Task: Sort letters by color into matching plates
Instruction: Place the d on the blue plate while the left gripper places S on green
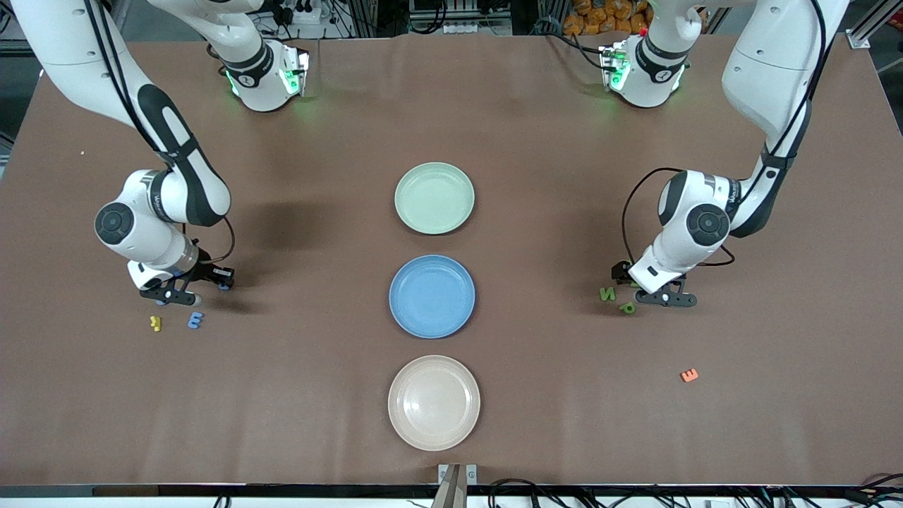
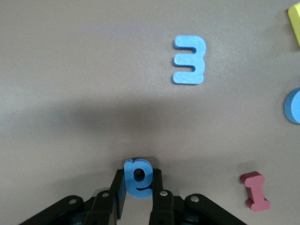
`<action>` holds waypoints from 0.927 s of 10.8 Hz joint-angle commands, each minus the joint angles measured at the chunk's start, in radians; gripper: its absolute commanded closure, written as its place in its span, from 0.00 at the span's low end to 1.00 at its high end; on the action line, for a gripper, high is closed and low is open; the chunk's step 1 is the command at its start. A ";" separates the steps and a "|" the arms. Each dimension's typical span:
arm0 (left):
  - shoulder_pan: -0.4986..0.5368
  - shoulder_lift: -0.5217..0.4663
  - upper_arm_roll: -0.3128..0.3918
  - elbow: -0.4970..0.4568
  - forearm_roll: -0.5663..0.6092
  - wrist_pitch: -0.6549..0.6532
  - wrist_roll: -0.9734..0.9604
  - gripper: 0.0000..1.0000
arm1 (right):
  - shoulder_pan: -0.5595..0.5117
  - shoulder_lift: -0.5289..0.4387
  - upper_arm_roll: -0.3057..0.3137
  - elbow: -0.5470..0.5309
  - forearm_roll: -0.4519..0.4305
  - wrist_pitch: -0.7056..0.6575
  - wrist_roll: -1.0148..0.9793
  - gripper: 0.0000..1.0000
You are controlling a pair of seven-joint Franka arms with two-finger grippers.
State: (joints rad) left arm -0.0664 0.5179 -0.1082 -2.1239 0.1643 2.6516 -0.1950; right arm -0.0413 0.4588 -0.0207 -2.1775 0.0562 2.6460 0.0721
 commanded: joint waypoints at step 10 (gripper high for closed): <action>-0.029 -0.007 -0.002 0.004 0.021 -0.042 -0.222 1.00 | 0.217 -0.045 0.028 0.277 0.130 -0.291 0.032 0.93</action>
State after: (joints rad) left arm -0.0934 0.5180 -0.1100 -2.1173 0.1643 2.6292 -0.3861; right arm 0.1056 0.4055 0.0120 -1.9424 0.1100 2.3718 0.0876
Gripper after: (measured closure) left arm 0.656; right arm 0.736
